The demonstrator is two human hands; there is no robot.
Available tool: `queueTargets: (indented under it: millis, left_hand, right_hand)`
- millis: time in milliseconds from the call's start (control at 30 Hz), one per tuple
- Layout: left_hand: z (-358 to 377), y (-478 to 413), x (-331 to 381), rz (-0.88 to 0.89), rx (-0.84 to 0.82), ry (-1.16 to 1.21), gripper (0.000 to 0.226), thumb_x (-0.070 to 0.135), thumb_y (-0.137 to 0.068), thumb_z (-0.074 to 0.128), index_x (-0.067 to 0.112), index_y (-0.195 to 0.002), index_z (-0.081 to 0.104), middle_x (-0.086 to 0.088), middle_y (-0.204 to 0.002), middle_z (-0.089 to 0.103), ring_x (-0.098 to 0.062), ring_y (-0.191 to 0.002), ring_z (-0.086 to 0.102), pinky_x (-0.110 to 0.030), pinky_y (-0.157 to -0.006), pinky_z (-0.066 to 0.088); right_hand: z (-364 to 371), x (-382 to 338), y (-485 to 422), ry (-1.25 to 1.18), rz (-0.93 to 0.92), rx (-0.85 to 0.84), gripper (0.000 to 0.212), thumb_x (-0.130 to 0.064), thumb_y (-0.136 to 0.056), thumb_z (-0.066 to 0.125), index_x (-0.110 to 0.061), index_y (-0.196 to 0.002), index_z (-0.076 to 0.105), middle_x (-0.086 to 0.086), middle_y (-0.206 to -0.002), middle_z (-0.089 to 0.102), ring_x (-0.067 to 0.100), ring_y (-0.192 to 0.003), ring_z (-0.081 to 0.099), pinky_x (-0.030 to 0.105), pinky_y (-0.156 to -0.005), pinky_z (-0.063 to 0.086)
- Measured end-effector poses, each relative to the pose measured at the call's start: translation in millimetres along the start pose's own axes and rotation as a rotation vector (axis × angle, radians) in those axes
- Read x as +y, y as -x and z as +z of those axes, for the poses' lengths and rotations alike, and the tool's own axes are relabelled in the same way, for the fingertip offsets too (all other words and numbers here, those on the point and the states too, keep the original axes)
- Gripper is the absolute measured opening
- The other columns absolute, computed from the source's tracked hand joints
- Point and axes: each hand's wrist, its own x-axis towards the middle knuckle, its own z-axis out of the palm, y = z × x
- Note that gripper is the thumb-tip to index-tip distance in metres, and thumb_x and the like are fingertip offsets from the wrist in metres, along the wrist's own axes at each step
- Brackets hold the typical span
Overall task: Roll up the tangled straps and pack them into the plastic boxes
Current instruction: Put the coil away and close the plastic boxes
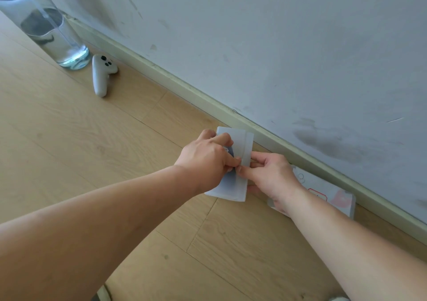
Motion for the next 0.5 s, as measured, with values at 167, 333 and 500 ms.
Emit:
queueTargets:
  millis: [167,333,500]
  left_hand:
    - [6,-1,-3,0.018,0.038,0.056,0.028,0.039,-0.104,0.057,0.058,-0.120,0.069,0.016,-0.144,0.049,-0.026,-0.137,0.035,-0.039,-0.083,0.057]
    - [13,-3,-7,0.048,0.104,0.117,0.023,0.037,-0.101,0.064,0.053,-0.112,0.075,0.012,-0.137,0.057,-0.030,-0.131,0.041,-0.044,-0.081,0.058]
    - [22,-2,-13,0.087,0.202,0.176,0.023,0.028,-0.095,0.073,0.047,-0.106,0.079,0.007,-0.133,0.064,-0.036,-0.127,0.049,-0.049,-0.083,0.058]
  right_hand:
    - [1,-2,-4,0.121,-0.045,0.007,0.021,-0.014,-0.088,0.077,-0.028,-0.104,0.081,-0.010,-0.093,0.081,0.012,-0.097,0.076,0.045,-0.094,0.060]
    - [5,-1,-6,0.251,-0.098,-0.003,0.018,-0.020,-0.088,0.072,-0.031,-0.099,0.080,-0.013,-0.091,0.080,0.015,-0.097,0.075,0.049,-0.094,0.059]
    - [2,1,-7,0.310,-0.104,-0.009,0.016,-0.030,-0.092,0.065,-0.033,-0.103,0.077,-0.006,-0.094,0.080,0.024,-0.097,0.075,0.053,-0.090,0.060]
